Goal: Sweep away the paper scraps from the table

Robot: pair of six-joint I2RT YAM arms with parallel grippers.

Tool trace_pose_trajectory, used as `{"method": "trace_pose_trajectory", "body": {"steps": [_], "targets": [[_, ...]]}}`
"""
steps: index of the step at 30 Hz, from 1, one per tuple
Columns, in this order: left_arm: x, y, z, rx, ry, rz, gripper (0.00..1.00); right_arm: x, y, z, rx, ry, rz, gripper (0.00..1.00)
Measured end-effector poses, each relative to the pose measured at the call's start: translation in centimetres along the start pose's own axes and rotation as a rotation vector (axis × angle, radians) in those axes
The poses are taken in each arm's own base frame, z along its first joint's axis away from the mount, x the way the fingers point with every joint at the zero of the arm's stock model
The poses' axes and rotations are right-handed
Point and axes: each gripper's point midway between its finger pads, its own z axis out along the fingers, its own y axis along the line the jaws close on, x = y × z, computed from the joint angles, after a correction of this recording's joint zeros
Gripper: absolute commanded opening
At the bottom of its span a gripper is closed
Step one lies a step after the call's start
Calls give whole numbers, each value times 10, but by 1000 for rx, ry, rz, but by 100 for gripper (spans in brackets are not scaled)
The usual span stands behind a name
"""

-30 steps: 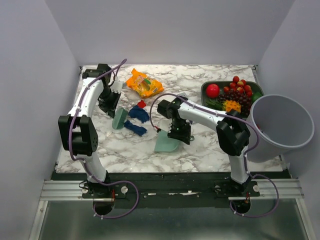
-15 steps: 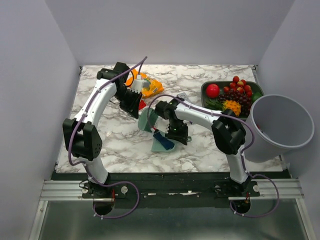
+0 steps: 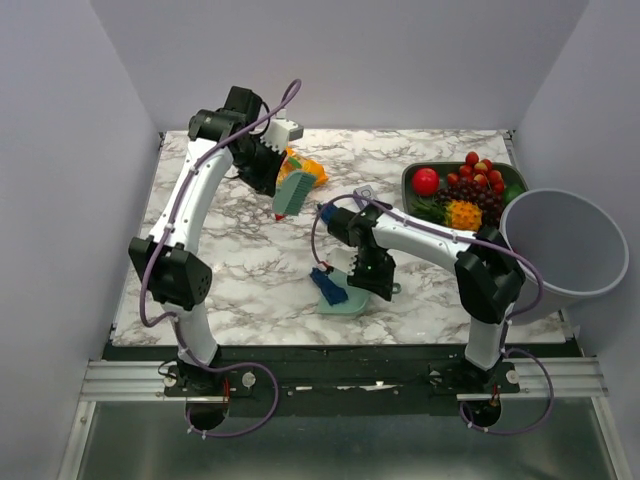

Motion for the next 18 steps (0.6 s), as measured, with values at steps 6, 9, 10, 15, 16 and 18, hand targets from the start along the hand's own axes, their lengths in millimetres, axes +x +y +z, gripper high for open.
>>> {"method": "trace_pose_trajectory", "body": {"steps": [6,9,10,15,16,18], "targets": [[-38,18,23,-27,-32,35,0,17,-1,1,-45,-26,70,1],[-46,20,38,-18,-22,43,0,21,-6,4,-53,-22,94,1],[-46,20,46,-11,-12,42,0,21,-7,6,-56,-17,96,1],[-41,14,78,2,61,47,0,18,-8,14,-66,-2,94,1],[-42,13,82,0,69,51,0,17,-9,15,-66,-1,94,1],[-46,12,95,4,78,57,0,17,-9,15,-67,-1,94,1]]}}
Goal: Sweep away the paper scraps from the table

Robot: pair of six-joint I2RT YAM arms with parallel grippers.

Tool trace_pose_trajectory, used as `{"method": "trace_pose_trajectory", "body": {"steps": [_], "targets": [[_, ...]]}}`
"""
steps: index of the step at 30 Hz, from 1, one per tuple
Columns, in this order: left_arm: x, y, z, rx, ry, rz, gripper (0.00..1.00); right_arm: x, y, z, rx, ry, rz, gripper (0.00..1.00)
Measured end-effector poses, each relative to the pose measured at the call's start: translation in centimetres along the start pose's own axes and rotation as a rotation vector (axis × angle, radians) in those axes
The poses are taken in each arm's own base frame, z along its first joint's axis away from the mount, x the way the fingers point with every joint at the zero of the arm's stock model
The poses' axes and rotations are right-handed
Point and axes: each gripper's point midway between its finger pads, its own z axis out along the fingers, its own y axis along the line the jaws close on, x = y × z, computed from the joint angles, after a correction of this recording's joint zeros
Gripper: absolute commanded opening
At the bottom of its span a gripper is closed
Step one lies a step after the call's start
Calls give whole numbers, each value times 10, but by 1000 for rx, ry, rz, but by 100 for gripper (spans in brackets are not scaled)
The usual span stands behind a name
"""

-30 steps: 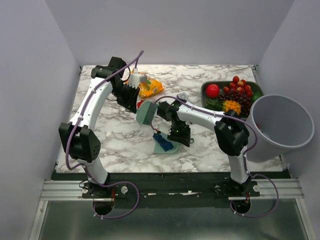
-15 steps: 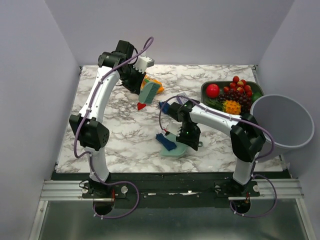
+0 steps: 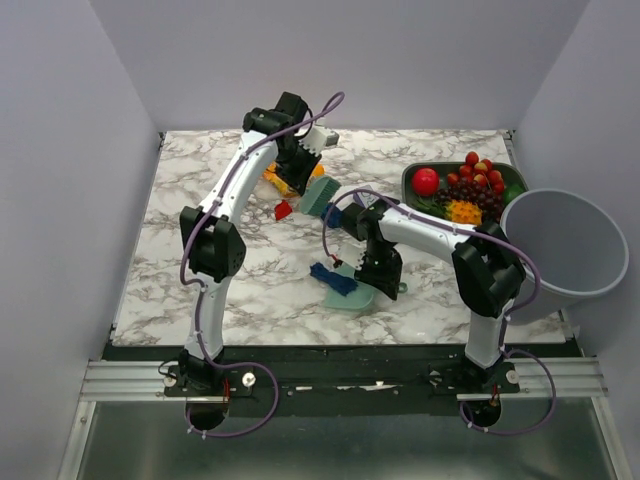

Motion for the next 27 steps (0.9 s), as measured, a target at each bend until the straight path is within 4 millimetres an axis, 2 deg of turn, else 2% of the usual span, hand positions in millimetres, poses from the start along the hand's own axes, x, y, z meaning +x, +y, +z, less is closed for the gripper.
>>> {"method": "trace_pose_trajectory", "body": {"steps": [6,12,14,16,19,23,25,27], "targets": [[2,0,24,15,34,-19,0,0,0,2,-1,1,0,1],[41,6,43,-7,167,-69,0,1,1,3,-5,2,0,1],[60,3,41,-1,210,-86,0,1,1,3,-7,0,0,1],[73,-3,31,2,233,-96,0,0,2,3,-8,-1,1,1],[79,-12,0,-12,200,-95,0,0,2,3,-11,-2,1,1],[55,-24,-55,-51,46,-62,0,0,2,3,-11,-2,1,1],[37,-27,-74,-62,-34,-47,0,0,2,3,-12,-2,1,1],[22,-28,-82,-63,-86,-37,0,1,2,4,-13,-1,1,1]]}}
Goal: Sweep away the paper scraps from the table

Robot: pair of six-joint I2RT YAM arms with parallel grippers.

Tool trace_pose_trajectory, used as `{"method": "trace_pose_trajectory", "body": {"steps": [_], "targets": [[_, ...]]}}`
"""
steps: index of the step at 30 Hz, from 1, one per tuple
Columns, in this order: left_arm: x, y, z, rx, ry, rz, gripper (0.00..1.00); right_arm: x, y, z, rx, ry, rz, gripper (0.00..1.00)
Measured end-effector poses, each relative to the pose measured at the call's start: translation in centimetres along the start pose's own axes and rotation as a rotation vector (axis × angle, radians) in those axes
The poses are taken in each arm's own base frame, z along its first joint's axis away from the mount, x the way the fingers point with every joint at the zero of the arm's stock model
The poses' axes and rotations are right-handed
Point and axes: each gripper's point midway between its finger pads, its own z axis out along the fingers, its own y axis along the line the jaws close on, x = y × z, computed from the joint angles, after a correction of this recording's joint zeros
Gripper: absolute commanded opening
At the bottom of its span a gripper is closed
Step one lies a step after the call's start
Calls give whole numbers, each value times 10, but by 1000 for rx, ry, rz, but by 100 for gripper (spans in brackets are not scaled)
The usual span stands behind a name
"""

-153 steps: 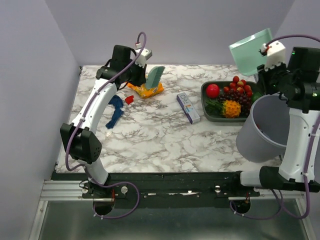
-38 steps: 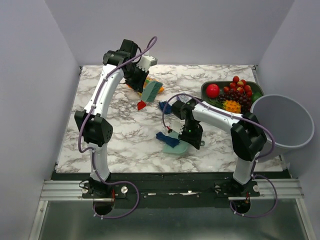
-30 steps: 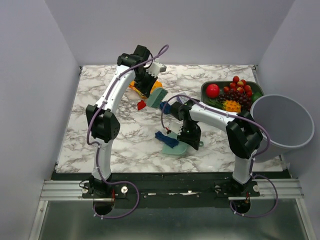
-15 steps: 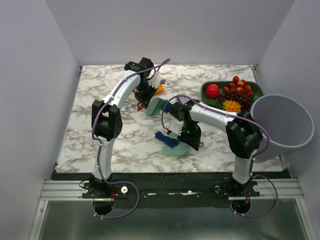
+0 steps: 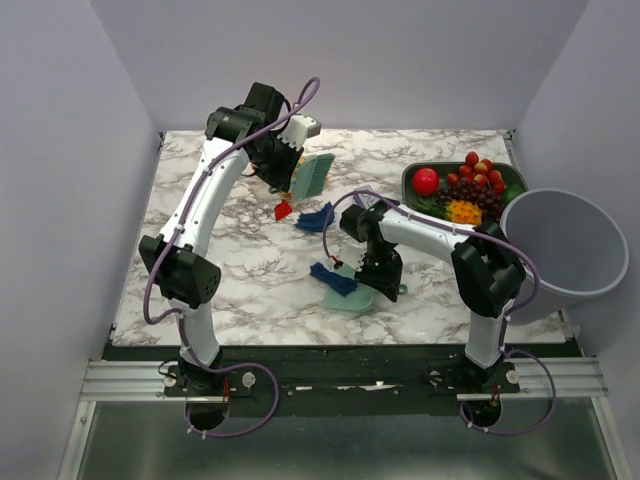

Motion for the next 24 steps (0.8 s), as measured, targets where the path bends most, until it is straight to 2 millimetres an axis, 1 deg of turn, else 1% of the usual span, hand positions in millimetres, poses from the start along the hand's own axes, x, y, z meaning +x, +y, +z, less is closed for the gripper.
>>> {"method": "trace_pose_trajectory", "body": {"steps": [1,3,5,7,9,11,12,16,19,21,22,24], "targets": [[-6,0,1,4,-14,1,0,0,0,0,0,1,0,1],[-13,2,10,16,-14,-2,0,1,0,1,0,1,0,1],[-13,7,31,34,18,-12,0,1,1,1,0,1,0,1],[-5,12,62,54,80,-30,0,2,1,1,3,-2,-1,1],[5,17,86,70,138,-47,0,2,0,-1,12,-11,-1,1],[16,19,103,84,189,-59,0,5,-1,-2,31,-14,-2,1],[21,18,107,89,208,-64,0,7,-2,-2,43,-13,-2,1],[36,16,109,100,243,-73,0,12,-4,-7,72,-17,3,1],[55,9,103,111,280,-82,0,12,-5,-5,69,-13,8,1],[65,3,94,117,294,-85,0,12,-6,-3,63,-4,18,1],[67,-1,87,122,290,-85,0,12,-6,-1,57,3,24,1],[64,-8,71,131,257,-79,0,10,-7,2,49,10,32,1]]}}
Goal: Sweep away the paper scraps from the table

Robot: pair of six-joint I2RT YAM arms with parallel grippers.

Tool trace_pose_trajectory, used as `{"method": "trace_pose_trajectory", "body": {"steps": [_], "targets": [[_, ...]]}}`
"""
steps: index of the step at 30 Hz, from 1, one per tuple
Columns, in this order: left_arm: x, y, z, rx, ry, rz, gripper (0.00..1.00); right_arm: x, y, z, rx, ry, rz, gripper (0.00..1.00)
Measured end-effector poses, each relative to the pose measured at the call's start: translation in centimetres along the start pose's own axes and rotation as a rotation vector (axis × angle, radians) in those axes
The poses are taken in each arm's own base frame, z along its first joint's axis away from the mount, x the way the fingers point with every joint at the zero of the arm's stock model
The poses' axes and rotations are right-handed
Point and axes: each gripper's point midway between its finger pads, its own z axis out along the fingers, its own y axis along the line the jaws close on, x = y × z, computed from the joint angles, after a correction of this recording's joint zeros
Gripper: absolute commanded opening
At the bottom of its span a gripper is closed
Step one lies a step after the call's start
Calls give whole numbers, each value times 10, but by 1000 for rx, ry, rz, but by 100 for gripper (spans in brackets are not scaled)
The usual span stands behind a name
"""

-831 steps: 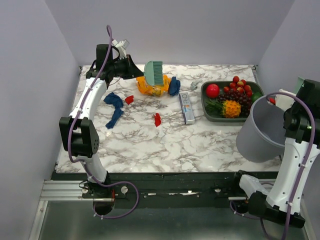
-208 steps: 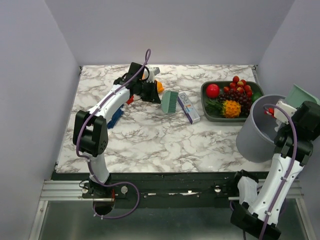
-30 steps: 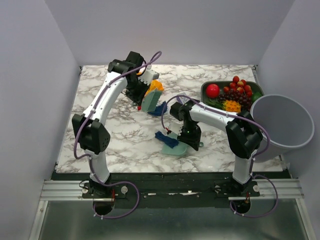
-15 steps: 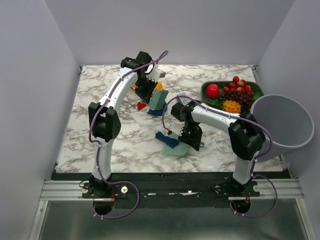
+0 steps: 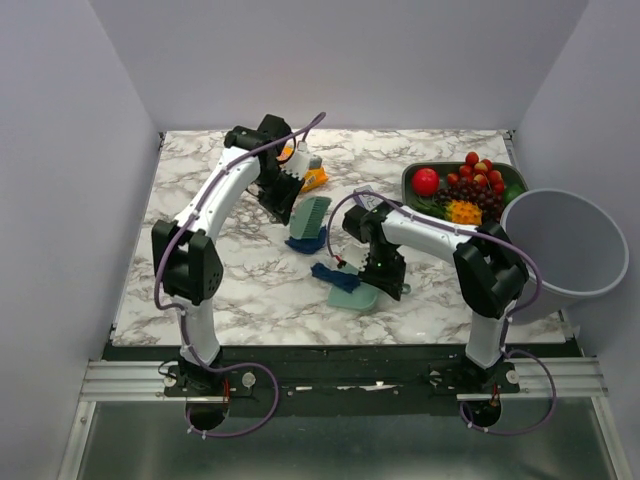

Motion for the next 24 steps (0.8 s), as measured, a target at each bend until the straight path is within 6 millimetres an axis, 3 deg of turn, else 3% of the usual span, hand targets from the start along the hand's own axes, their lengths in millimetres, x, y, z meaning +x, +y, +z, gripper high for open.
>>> {"method": "trace_pose_trajectory", "body": {"steps": [6,10,13,17,24], "targets": [[-8,-26,-64,-20,-189,61,0,-12,-3,1,-9,-13,16,1],[-2,-22,-91,-118,-253,76,0,-15,-4,0,-9,-25,20,1],[16,-3,-85,-195,-204,36,0,-17,-4,0,-9,-30,22,1],[39,29,-56,-265,-64,-25,0,-17,-4,0,-10,-29,22,1],[43,44,-20,-273,49,-20,0,-23,-8,2,-11,-27,22,1]]}}
